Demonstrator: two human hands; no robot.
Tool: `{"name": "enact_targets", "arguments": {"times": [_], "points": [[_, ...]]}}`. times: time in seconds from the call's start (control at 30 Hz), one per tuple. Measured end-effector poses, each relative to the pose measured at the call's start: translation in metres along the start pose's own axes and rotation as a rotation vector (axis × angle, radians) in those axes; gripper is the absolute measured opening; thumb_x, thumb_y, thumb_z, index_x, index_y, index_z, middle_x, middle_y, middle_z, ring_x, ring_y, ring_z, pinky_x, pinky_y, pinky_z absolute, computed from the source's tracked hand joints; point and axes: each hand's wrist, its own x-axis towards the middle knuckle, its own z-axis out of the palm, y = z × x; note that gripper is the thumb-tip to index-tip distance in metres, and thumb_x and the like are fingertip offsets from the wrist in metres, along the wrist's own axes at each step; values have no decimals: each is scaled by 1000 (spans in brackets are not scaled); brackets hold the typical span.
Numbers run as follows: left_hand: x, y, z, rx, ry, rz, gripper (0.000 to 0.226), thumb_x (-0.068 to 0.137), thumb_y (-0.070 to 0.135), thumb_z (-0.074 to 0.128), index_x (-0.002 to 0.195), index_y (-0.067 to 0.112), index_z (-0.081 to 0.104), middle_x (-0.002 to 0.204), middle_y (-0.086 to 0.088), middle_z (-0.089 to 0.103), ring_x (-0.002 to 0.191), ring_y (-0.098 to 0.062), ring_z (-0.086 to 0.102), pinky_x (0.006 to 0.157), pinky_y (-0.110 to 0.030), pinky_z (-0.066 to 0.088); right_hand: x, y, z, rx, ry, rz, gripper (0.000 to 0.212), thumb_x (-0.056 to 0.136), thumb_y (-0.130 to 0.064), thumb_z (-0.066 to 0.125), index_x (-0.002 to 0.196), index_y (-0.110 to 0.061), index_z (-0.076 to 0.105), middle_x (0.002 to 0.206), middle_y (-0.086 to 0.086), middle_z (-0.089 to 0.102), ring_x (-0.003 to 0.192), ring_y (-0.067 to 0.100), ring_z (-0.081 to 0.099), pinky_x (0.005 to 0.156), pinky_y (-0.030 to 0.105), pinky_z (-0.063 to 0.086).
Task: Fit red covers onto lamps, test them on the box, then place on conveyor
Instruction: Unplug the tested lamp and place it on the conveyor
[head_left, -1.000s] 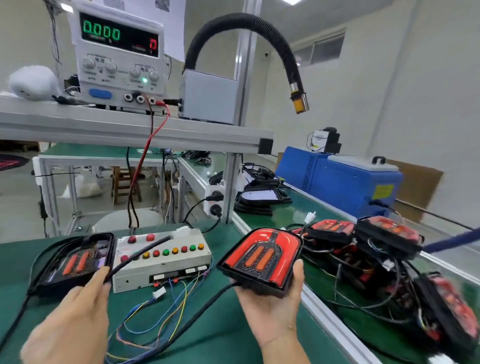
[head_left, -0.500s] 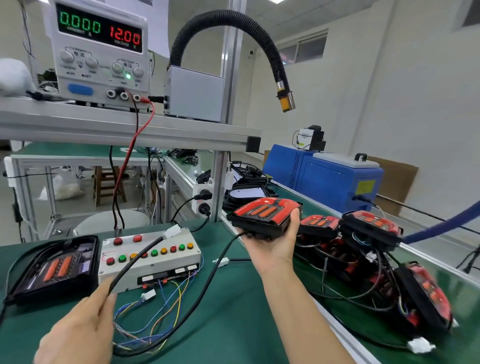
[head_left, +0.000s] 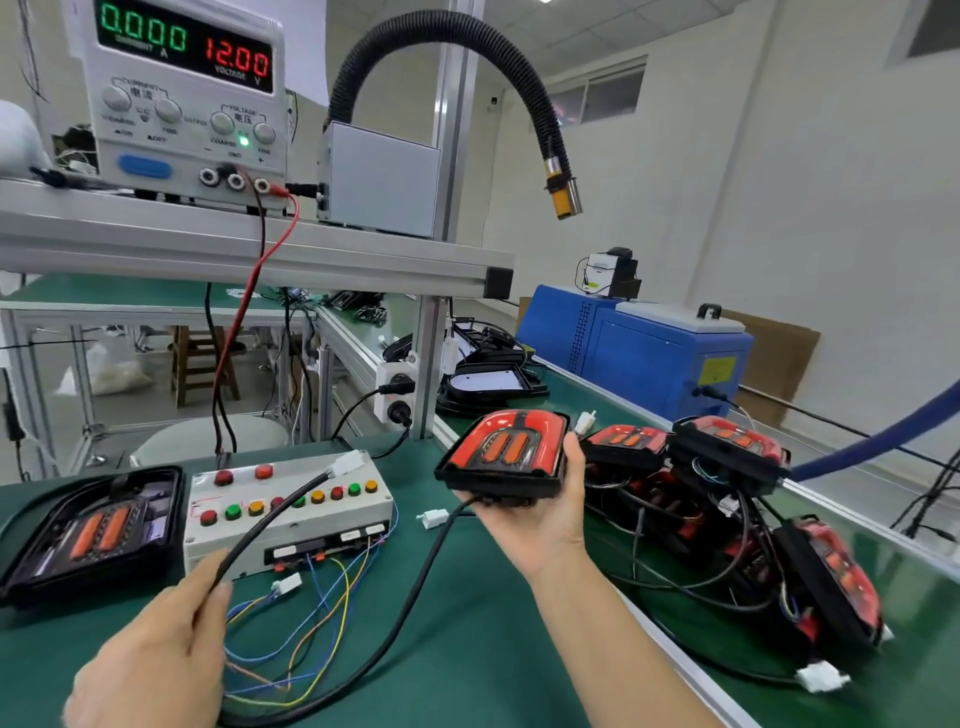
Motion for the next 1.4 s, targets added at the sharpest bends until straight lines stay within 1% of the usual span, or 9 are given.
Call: {"name": "enact_targets", "arguments": {"times": [0.13, 0.3, 0.63, 0.73, 0.93, 1.03, 1.13, 1.27, 1.4], "points": [[0, 2, -5, 23, 60, -67, 28, 91, 30, 52, 115, 30, 66, 81, -9, 67, 69, -35, 59, 71, -44, 52, -9, -10, -27, -174, 56, 82, 64, 78, -60, 59, 106, -5, 75, 116, 25, 67, 111, 43, 60, 97, 63, 44], [-1, 9, -8, 54, 106, -100, 25, 93, 29, 54, 113, 28, 68, 69, -11, 63, 65, -37, 56, 67, -41, 48, -19, -22, -56, -423, 213, 101, 39, 75, -44, 63, 77, -9, 79, 91, 14, 74, 74, 29, 71, 78, 41, 55], [-1, 6, -7, 66, 183, -31, 21, 94, 22, 54, 111, 22, 68, 59, -2, 54, 55, -30, 45, 63, -36, 40, -22, -25, -70, -882, 318, 138, 23, 99, -24, 48, 93, -12, 67, 79, 8, 75, 65, 18, 69, 60, 32, 53], [-1, 5, -6, 74, 200, -19, 22, 94, 19, 56, 112, 20, 67, 60, -2, 52, 55, -29, 44, 64, -35, 36, -21, -29, -68, -1208, 338, 49, 24, 98, -21, 49, 94, -9, 70, 83, 9, 74, 72, 20, 65, 65, 28, 48], [-2, 5, -6, 137, 233, 87, 19, 89, 8, 63, 107, 11, 70, 63, -10, 53, 44, -36, 49, 50, -32, 35, -29, -17, -44, -1998, 406, -408, 31, 94, -20, 57, 120, -4, 63, 124, 13, 62, 114, 30, 55, 95, 39, 41], [-1, 4, -6, 154, 257, 111, 23, 91, 14, 56, 109, 10, 70, 65, -12, 54, 43, -36, 48, 47, -34, 39, -47, 7, -22, -1878, 234, -619, 24, 93, -17, 59, 115, -16, 67, 114, -1, 65, 100, 8, 58, 88, 23, 46], [-2, 4, -6, 171, 249, 137, 27, 90, 16, 53, 110, 11, 70, 64, -12, 53, 43, -36, 47, 45, -34, 39, -67, 44, -2, -1508, 15, -356, 16, 91, -15, 64, 104, -20, 72, 78, -17, 68, 61, -2, 54, 59, 10, 44], [-6, 8, -6, 234, 277, 251, 23, 83, 2, 67, 104, 9, 73, 62, -9, 56, 37, -28, 42, 41, -25, 30, -79, 84, 18, -924, -107, 45, 18, 92, -21, 63, 110, -19, 66, 106, 2, 72, 70, 10, 63, 55, 21, 51], [-9, 7, 1, 264, 338, 447, 24, 79, 1, 69, 101, 9, 75, 67, -5, 64, 39, -23, 46, 36, -25, 33, -74, 98, 37, -462, -123, 78, 21, 88, -27, 60, 101, -11, 64, 98, 10, 70, 73, 16, 69, 58, 23, 56]]}}
